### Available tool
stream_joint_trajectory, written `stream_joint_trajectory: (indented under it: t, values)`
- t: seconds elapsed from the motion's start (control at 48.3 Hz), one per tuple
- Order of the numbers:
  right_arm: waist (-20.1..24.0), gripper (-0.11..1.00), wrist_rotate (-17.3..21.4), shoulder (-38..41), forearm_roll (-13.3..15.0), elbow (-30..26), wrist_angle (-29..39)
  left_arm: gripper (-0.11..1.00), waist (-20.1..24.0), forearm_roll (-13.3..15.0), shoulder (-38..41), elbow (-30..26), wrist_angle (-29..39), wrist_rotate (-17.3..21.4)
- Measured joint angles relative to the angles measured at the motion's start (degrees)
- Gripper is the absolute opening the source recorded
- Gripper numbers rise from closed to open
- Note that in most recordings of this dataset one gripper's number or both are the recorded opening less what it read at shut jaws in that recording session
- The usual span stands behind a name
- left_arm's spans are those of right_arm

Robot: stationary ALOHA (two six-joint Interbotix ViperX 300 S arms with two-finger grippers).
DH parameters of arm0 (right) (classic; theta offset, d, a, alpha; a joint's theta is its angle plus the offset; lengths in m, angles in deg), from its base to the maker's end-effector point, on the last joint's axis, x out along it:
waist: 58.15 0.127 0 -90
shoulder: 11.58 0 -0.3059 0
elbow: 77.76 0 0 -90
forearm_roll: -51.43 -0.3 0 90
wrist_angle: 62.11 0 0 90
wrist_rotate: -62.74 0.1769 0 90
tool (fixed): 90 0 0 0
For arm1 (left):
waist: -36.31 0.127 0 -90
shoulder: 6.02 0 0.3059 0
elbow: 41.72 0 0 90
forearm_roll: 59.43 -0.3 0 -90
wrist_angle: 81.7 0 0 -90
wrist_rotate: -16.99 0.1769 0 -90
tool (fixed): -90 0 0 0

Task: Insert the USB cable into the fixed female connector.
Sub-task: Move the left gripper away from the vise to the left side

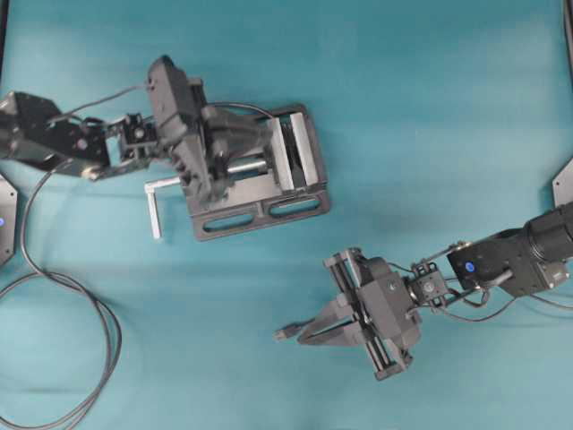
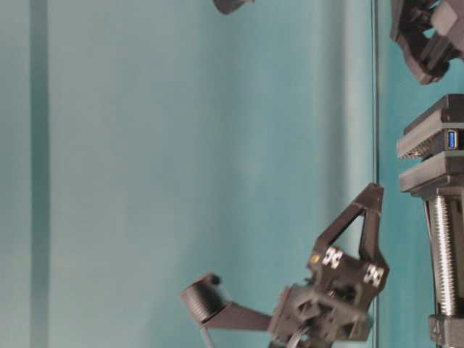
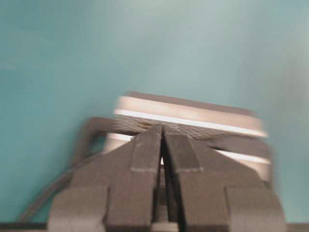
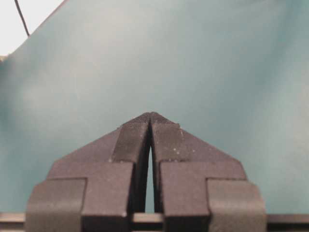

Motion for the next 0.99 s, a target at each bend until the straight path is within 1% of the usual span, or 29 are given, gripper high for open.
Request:
stream_joint_trajectory:
  t: [0.083, 0.228, 0.29, 0.352, 0.435, 0.538, 0.725, 0.766, 0.808, 0.849, 0.932, 0.994]
  values:
    - [0.09, 0.0, 0.0, 0.0, -0.09, 0.0, -0.09, 0.33, -2.02, 0.0, -3.25, 1.41, 1.41, 0.0]
    - [0.09, 0.0, 0.0, 0.0, -0.09, 0.0, -0.09, 0.76, -4.31, 0.0, -9.4, 4.66, 2.81, -0.44]
    - [0.18, 0.0, 0.0, 0.0, -0.09, 0.0, -0.09, 0.9, -4.92, 0.0, -12.04, 5.98, 3.78, -1.58]
    - [0.18, 0.0, -0.09, 0.0, -0.09, 0.0, -0.09, 0.99, -5.62, 0.09, -15.12, 7.12, 4.83, -3.08]
    - [0.09, 0.0, 0.0, 0.0, -0.09, 0.0, 0.0, 1.0, -6.59, 0.0, -18.37, 8.79, 5.8, -5.1]
    - [0.09, 0.0, 0.0, 0.26, -0.09, 0.0, 0.0, 1.0, -6.77, 0.09, -20.21, 11.69, 6.42, -6.06]
    - [0.18, 0.01, 0.0, 2.46, -0.09, -1.41, 0.09, 1.0, -7.56, 0.0, -21.09, 15.29, 6.5, -6.15]
    - [0.18, 0.04, 0.0, 2.72, -0.09, -1.76, 0.18, 1.0, -7.56, 0.0, -21.09, 15.56, 6.42, -6.24]
    - [0.09, 0.09, 0.0, 2.9, -0.09, -2.11, 0.35, 1.0, -7.56, 0.0, -21.09, 15.73, 6.33, -6.15]
    - [0.09, 0.18, 0.0, 2.99, -0.09, -2.46, 0.62, 1.0, -7.56, 0.0, -21.27, 15.82, 6.33, -6.24]
    - [0.09, 0.38, 0.0, 2.99, -0.09, -2.9, 1.23, 1.0, -7.73, 0.0, -21.97, 16.26, 6.77, -6.15]
    - [0.09, 0.57, 0.0, 3.08, -0.09, -3.08, 1.85, 1.0, -8.0, 0.0, -22.94, 16.87, 7.38, -6.15]
